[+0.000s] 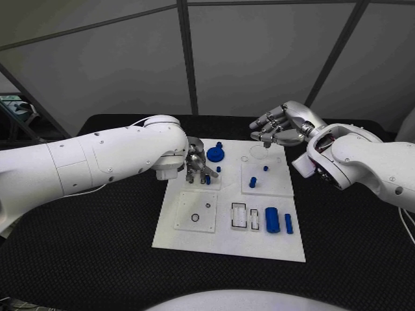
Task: Assemble the parts on the task board
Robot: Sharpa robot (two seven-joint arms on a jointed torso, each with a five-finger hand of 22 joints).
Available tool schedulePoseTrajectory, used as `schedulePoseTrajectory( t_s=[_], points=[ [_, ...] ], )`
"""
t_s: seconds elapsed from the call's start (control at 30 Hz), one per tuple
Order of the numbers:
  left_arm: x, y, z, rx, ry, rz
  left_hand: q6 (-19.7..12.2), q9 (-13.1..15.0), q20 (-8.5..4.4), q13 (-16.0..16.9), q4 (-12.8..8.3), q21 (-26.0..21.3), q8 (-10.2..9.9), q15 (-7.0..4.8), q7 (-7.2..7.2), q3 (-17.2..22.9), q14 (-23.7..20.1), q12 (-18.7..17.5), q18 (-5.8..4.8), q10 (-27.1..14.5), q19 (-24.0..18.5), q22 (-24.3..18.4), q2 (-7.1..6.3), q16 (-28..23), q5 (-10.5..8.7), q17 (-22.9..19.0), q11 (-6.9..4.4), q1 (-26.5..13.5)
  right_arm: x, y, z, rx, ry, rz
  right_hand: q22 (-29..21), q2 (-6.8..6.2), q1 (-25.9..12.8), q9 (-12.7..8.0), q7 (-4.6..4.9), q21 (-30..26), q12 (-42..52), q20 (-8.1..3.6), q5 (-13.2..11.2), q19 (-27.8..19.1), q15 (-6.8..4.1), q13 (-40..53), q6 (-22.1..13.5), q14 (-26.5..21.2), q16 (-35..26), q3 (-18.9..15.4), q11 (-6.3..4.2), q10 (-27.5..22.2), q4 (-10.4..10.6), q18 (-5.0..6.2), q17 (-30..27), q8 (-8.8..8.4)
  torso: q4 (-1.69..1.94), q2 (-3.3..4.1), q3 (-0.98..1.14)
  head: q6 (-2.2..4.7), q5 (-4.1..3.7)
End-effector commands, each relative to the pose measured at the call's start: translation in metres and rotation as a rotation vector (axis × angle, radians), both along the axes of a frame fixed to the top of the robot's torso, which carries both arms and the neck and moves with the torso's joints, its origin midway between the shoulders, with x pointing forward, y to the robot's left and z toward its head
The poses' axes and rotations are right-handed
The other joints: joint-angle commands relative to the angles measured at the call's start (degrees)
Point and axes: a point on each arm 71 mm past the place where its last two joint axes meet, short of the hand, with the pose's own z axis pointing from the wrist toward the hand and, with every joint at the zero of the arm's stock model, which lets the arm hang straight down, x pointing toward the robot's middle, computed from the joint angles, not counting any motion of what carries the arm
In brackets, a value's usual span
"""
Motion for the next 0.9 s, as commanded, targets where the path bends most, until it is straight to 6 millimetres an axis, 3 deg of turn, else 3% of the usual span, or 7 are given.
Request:
schedulePoseTrajectory(
  t_s=[0.03, 0.37, 0.9],
  points=[
    [0.0003, 0.0002, 0.0000, 0.018, 0.010, -0.008, -0.5, 0.1, -0.07, -0.1, -0.2, 0.0, 0.3, 0.24, 0.04, 0.3, -0.1, -0.4, 0.09, -0.5, -0.3, 0.2, 0.13, -0.3, 0.10, 0.1, -0.06, 0.7, 0.0006, 0.0005, 0.0016, -0.001, -0.006, -0.002, 0.1, 0.08, -0.4, 0.0, 0.04, -0.1, 0.1, -0.05, 0.2, 0.3, 0.10, 0.0, -0.2, -0.2, 0.4, 0.2, 0.03, -0.3, -0.1, 0.60, 0.0, 0.13, -0.01, 0.05, -0.02, -0.04, -0.02],
    [0.0019, 0.0007, -0.0009, 0.017, 0.021, -0.002, -0.8, 0.9, -0.07, 0.0, -1.1, 0.0, 0.6, 0.23, 0.05, 1.5, -0.1, -0.4, 0.09, -0.5, -0.3, 0.3, 0.64, -0.5, 0.11, 0.4, -0.06, 2.3, 0.0017, 0.0008, 0.0010, -0.002, -0.004, -0.002, 0.1, 0.08, -0.5, 0.0, 0.03, -0.1, 0.2, -0.06, 0.4, 0.3, 0.10, 0.1, -0.2, -0.2, 0.4, 0.3, 0.03, -0.4, -0.1, 0.59, 0.1, 0.14, -0.03, 0.02, -0.02, -0.17, -0.08],
    [0.0002, 0.0012, -0.0014, -0.014, 0.046, 0.007, -1.8, 2.0, -0.37, -0.6, -5.3, 0.0, 0.2, -0.12, -0.47, 8.3, 0.1, -1.4, 0.09, -1.1, -0.4, 0.6, 2.31, -1.2, 0.18, 1.3, -0.57, 9.1, 0.0036, 0.0019, 0.0002, -0.004, -0.003, 0.004, 0.2, 0.03, -0.5, 0.0, 0.06, 0.0, 0.3, -0.05, 0.8, 0.2, 0.12, 0.2, -0.2, -0.4, 0.5, 0.5, 0.04, -0.6, -0.2, 0.58, 0.2, 0.15, 0.02, 0.05, -0.04, -0.25, -0.53]
  ],
)
